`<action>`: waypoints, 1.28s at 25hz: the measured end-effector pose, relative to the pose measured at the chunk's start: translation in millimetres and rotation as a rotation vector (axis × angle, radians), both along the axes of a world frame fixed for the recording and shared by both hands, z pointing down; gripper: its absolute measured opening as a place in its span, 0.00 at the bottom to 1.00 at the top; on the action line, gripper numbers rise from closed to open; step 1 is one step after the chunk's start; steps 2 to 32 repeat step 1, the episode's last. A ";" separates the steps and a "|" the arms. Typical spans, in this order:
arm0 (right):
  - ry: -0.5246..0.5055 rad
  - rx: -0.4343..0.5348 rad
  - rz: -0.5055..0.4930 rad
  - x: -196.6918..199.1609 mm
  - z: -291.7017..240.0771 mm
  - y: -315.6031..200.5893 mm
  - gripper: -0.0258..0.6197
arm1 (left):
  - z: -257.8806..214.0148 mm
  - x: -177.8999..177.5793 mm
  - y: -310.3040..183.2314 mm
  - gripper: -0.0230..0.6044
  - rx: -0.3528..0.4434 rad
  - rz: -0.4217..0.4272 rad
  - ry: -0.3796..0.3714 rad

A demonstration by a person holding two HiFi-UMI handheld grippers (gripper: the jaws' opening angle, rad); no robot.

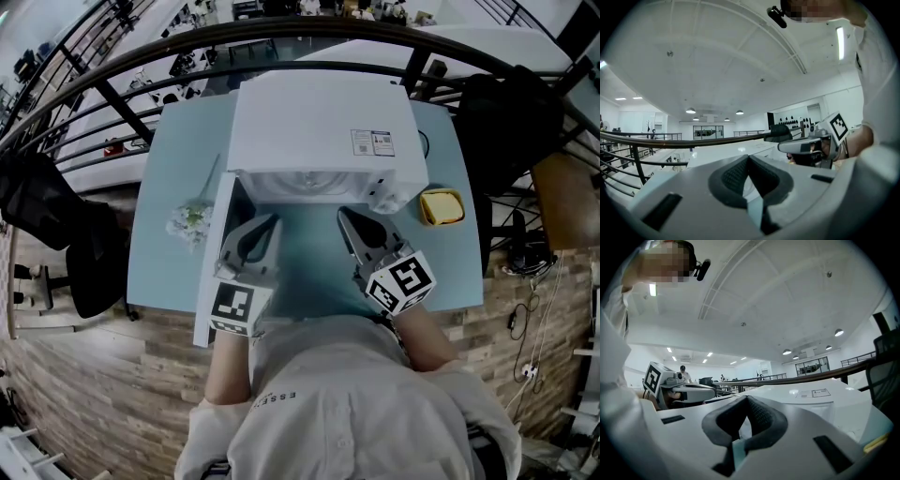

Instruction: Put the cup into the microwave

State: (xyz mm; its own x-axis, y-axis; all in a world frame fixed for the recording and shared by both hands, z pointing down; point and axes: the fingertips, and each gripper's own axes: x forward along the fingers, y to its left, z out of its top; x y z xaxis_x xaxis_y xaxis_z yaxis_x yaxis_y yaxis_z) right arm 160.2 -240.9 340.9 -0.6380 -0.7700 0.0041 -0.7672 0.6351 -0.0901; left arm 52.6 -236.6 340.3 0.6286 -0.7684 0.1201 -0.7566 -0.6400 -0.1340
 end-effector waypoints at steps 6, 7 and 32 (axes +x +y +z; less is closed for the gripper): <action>0.000 0.001 0.001 -0.4 0.1 -0.2 0.06 | 0.2 -1.1 -0.5 0.04 -0.001 -0.003 0.004; 0.000 0.001 0.001 -0.4 0.1 -0.2 0.06 | 0.2 -1.1 -0.5 0.04 -0.001 -0.003 0.004; 0.000 0.001 0.001 -0.4 0.1 -0.2 0.06 | 0.2 -1.1 -0.5 0.04 -0.001 -0.003 0.004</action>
